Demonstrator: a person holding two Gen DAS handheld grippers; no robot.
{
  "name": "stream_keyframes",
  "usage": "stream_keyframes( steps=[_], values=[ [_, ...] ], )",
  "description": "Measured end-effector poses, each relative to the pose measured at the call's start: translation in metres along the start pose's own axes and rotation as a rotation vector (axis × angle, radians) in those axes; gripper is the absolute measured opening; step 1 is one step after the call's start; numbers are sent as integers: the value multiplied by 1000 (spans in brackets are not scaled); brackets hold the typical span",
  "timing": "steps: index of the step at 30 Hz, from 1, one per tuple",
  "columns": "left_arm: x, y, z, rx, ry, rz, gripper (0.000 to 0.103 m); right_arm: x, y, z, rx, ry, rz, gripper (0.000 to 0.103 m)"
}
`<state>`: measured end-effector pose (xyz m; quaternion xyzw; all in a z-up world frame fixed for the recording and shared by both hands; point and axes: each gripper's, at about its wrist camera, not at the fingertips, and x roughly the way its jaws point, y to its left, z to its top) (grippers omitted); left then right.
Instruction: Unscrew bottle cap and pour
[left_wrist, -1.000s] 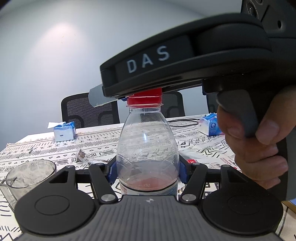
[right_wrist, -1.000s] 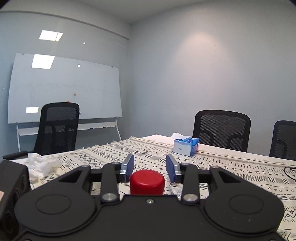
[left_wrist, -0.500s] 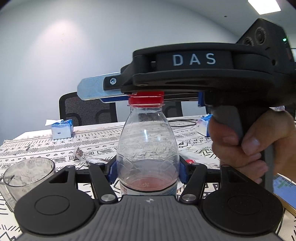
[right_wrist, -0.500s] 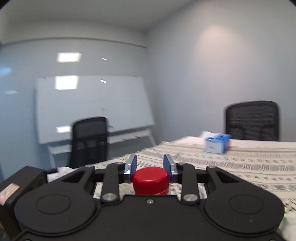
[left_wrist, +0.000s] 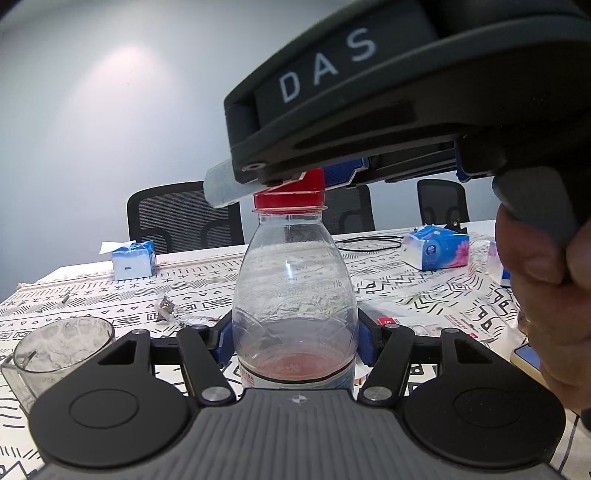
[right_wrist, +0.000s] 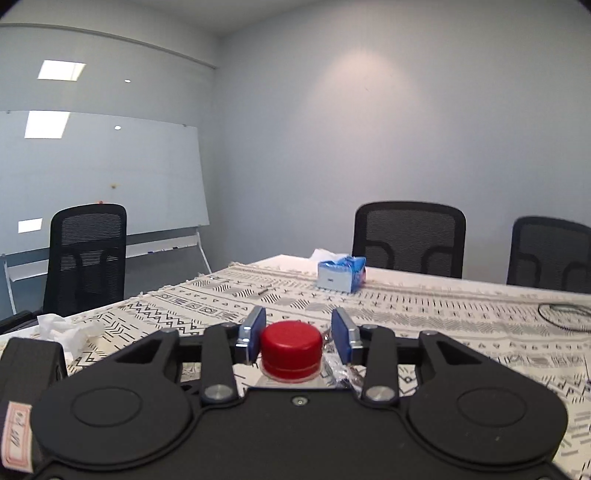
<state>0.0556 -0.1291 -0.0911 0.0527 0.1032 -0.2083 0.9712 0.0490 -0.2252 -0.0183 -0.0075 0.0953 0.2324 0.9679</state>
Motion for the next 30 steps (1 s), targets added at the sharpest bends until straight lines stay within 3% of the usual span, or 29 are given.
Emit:
stream_keyframes(
  steps=[3, 8, 16, 19, 24, 30],
  values=[
    [0, 3, 1, -17, 4, -9, 58, 0, -3, -7, -10, -34, 30, 33],
    [2, 9, 2, -36, 10, -22, 58, 6, -19, -6, -32, -42, 162, 32],
    [3, 13, 0, -42, 4, -36, 58, 23, -66, -3, -40, -50, 526, 33],
    [4, 11, 0, -35, 1, -27, 58, 19, -56, 4, -25, -9, 443, 34],
    [5, 6, 1, -10, 2, -11, 58, 3, -20, 9, -81, -43, 170, 52],
    [2, 3, 1, -4, 2, -2, 59, 8, -11, 6, -125, -30, 129, 47]
  ],
)
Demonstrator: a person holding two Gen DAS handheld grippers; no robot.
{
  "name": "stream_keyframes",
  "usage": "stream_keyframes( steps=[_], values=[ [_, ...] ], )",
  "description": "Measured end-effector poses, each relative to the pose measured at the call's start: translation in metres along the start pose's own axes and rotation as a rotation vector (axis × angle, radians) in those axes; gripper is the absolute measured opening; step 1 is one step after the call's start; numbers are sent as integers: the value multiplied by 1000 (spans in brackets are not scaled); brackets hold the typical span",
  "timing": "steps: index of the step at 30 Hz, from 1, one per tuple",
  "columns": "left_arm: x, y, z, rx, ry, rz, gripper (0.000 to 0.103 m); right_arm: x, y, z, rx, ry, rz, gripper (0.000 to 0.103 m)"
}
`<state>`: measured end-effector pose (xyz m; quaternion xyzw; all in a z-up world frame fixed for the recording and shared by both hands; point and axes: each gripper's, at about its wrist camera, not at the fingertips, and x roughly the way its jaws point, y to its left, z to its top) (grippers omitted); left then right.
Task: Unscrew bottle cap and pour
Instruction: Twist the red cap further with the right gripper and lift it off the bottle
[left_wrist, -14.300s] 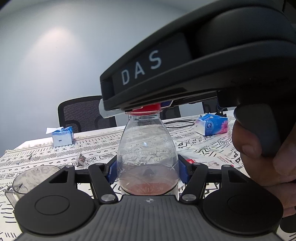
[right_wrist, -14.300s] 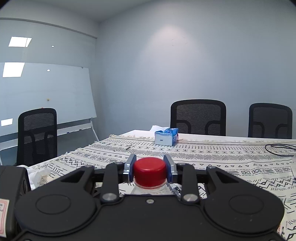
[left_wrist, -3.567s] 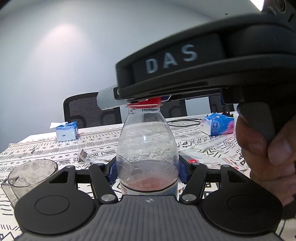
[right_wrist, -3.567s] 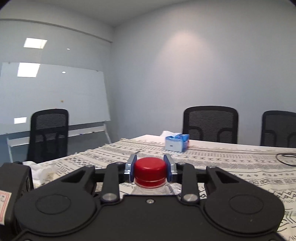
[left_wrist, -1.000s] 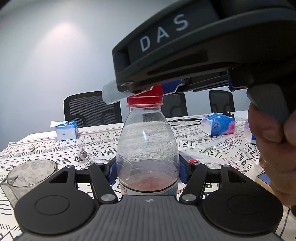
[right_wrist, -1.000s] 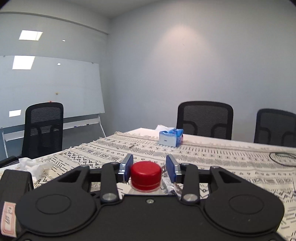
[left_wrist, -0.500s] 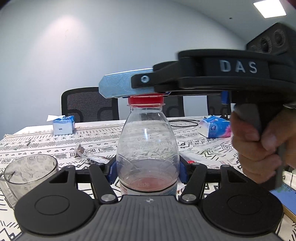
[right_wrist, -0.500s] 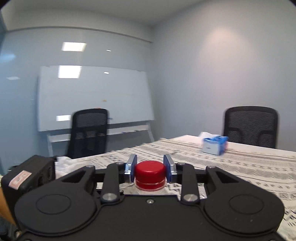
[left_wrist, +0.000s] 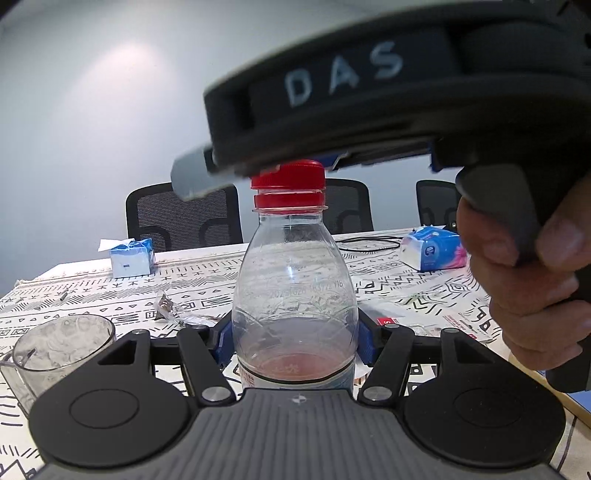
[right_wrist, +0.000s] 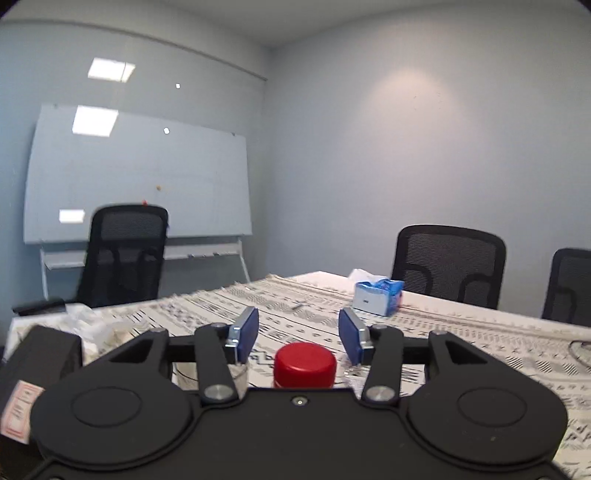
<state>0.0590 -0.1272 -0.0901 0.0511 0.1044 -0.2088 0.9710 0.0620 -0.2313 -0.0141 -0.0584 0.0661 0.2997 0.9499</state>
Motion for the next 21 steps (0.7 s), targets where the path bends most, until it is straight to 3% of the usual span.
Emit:
stream_keyframes(
  steps=[1, 6, 14, 17, 18, 19, 21],
  values=[
    [0, 0, 0, 0, 0, 0, 59, 2, -2, -1, 7, 8, 9, 33],
    [0, 0, -1, 0, -1, 1, 58, 1, -18, -8, 32, -33, 108, 32],
    [-1, 4, -1, -19, -1, -19, 58, 16, -70, -16, 91, -101, 486, 33],
    [-1, 4, -1, -24, -2, -13, 58, 17, -66, -6, 109, -46, 448, 35],
    [-2, 3, -1, -18, -2, -11, 58, 13, -58, -3, 96, -47, 383, 37],
    [-1, 2, -1, -12, -2, -10, 58, 9, -50, -1, 84, -48, 319, 49],
    [-1, 2, 0, -9, -1, -9, 58, 4, -39, 1, 72, -47, 228, 53]
  ],
)
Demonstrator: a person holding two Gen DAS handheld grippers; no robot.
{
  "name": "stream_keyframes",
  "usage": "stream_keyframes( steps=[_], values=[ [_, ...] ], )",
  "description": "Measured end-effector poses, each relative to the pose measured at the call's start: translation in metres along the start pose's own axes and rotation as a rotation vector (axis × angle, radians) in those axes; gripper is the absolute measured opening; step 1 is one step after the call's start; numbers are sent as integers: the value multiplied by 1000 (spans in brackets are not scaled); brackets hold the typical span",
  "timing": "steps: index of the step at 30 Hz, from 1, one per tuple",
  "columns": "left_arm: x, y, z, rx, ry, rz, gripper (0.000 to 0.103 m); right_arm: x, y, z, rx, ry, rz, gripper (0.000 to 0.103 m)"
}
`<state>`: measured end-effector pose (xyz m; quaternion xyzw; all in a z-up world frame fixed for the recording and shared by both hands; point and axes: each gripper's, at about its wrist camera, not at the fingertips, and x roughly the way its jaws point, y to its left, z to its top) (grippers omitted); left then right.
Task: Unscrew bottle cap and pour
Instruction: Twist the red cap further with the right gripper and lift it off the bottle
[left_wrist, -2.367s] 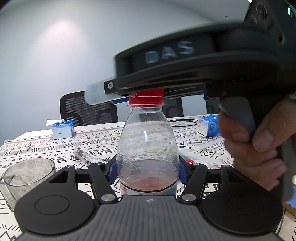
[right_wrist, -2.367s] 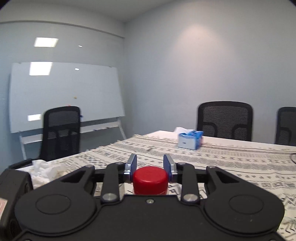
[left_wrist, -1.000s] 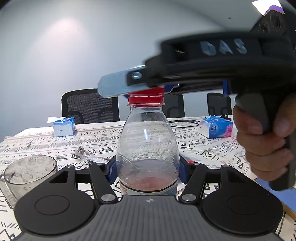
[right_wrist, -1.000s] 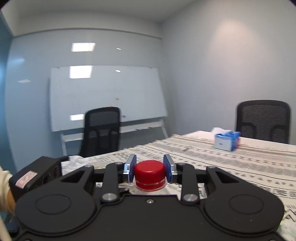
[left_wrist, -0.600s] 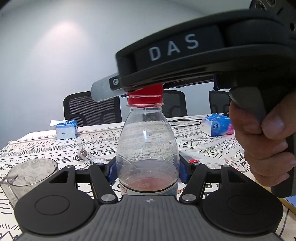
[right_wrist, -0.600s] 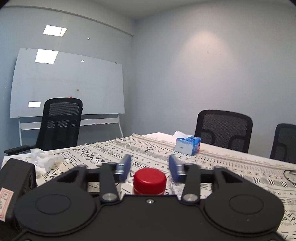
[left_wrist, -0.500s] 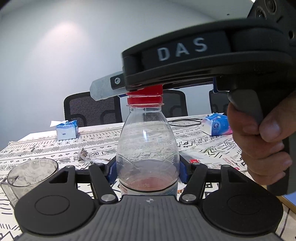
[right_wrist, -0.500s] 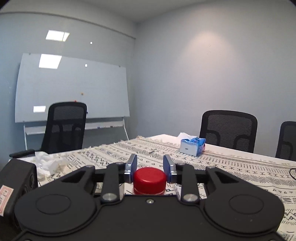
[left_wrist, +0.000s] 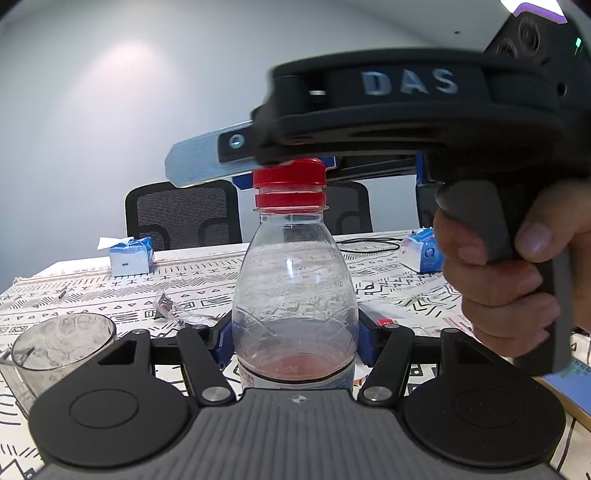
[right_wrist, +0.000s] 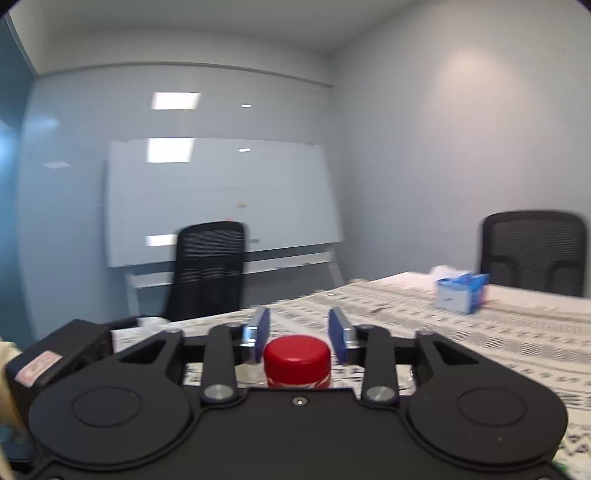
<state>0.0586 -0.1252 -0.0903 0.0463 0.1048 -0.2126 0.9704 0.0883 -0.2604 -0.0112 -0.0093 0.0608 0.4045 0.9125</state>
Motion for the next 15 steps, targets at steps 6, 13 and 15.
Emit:
stream_keyframes(
  steps=[6, 13, 15],
  values=[
    [2, 2, 0, -6, 3, 5, 58, -9, -8, -10, 13, 10, -33, 55],
    [1, 2, 0, -2, 3, 9, 59, -29, -4, -9, -24, 22, -19, 54],
    [2, 2, 0, -2, 3, 9, 59, -31, -1, -8, -24, 20, -27, 54]
  ],
)
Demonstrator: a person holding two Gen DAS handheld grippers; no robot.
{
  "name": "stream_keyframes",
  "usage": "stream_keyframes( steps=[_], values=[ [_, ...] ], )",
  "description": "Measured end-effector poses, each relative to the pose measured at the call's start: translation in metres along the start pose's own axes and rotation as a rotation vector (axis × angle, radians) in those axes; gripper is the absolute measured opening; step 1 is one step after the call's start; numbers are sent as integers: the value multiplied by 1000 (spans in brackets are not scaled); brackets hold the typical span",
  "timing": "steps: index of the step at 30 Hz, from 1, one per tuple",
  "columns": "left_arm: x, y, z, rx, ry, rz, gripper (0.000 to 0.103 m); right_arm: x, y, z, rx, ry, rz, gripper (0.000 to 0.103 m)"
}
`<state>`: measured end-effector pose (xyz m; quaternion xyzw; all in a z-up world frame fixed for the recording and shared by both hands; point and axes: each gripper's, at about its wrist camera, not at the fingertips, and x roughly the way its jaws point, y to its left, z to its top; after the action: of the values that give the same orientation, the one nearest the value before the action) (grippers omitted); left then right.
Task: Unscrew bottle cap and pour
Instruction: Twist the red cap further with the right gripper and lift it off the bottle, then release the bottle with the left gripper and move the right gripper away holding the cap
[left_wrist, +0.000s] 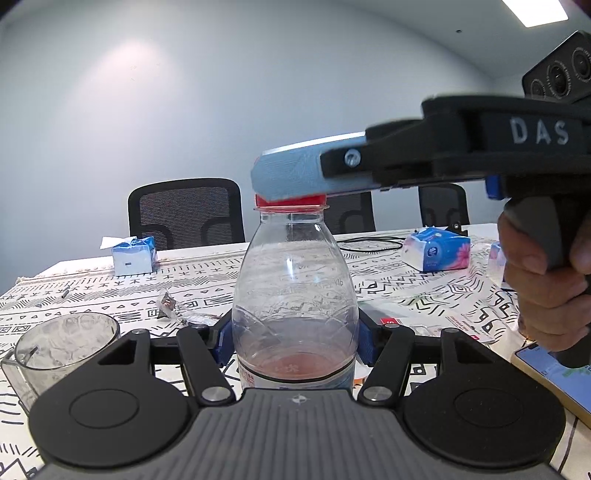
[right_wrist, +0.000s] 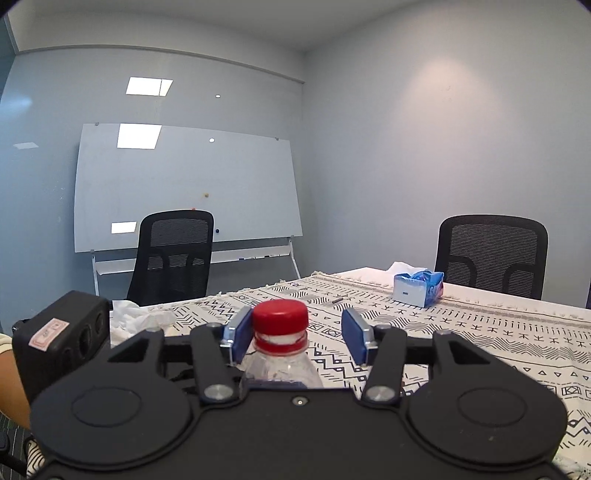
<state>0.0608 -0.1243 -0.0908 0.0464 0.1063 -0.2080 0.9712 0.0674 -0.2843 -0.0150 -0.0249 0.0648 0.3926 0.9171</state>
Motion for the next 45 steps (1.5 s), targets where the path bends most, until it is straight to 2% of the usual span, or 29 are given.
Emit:
stream_keyframes(
  steps=[6, 11, 17, 23, 25, 28, 32, 36, 40, 45],
  values=[
    [0, -1, 0, 3, 0, 3, 59, 13, 17, 6, -29, -16, -11, 55],
    [0, -1, 0, 3, 1, 2, 59, 12, 12, 3, -30, 1, -54, 57],
    [1, -1, 0, 6, 2, 3, 59, -6, 8, 1, -3, -4, -39, 59],
    [1, 0, -1, 7, 4, 6, 59, 7, 21, 5, -29, -8, -29, 59],
    [1, 0, 0, 6, 5, 7, 60, 10, 21, 5, -21, -2, -17, 54],
    [2, -1, 0, 9, 10, 4, 60, 10, 22, 4, -14, -9, -43, 34],
    [3, -2, 0, 19, 11, 1, 60, 7, 18, 5, 4, -9, -44, 34],
    [5, 1, 0, 2, 19, 7, 60, -3, 18, 9, 26, -55, -55, 34],
    [5, 0, 0, 9, 18, 9, 60, -9, 9, 9, 66, -59, -119, 34],
    [4, 0, 0, 10, 16, 9, 60, -1, -13, -16, 203, 74, -290, 34]
  ],
)
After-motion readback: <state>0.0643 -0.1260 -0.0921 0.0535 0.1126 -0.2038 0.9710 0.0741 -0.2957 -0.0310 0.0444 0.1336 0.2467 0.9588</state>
